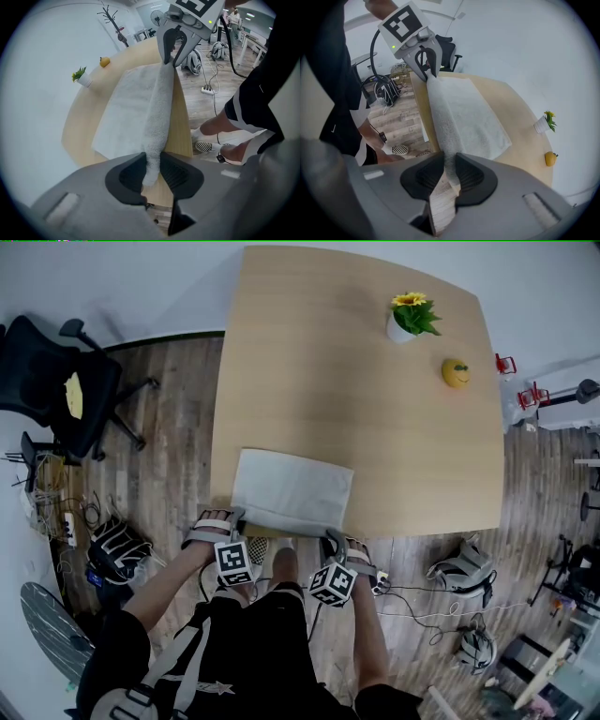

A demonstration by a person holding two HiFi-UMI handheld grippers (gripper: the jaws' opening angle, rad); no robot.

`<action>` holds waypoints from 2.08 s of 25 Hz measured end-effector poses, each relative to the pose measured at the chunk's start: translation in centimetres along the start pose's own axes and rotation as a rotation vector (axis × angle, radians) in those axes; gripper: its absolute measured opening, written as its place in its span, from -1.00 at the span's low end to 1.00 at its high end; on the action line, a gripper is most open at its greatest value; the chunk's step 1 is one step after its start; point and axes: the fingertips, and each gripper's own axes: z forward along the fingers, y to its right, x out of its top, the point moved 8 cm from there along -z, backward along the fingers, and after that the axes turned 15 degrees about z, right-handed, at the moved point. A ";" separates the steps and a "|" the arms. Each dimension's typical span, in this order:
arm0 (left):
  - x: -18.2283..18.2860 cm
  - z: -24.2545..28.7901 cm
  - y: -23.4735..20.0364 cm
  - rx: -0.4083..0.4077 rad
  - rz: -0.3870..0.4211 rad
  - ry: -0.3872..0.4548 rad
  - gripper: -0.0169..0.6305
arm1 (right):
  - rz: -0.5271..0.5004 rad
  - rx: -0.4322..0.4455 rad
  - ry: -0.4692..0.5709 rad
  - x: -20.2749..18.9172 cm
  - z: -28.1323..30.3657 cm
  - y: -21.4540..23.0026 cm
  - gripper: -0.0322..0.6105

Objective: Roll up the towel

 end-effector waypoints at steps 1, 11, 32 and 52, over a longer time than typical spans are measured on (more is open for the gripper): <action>0.0 0.0 0.0 0.005 0.000 -0.001 -0.63 | -0.001 -0.002 0.001 0.0 0.0 0.0 -0.63; 0.0 -0.6 1.4 -0.012 0.007 0.003 -0.74 | 0.006 0.031 -0.007 -0.5 -0.7 -0.6 -0.74; 0.1 -2.0 0.8 -0.061 -0.025 -0.012 -0.71 | 0.019 0.114 -0.050 0.2 -1.5 -0.1 -0.73; -0.2 -1.9 1.7 -0.353 0.007 0.022 -0.72 | 0.084 0.447 -0.203 0.6 -1.9 -0.1 -0.73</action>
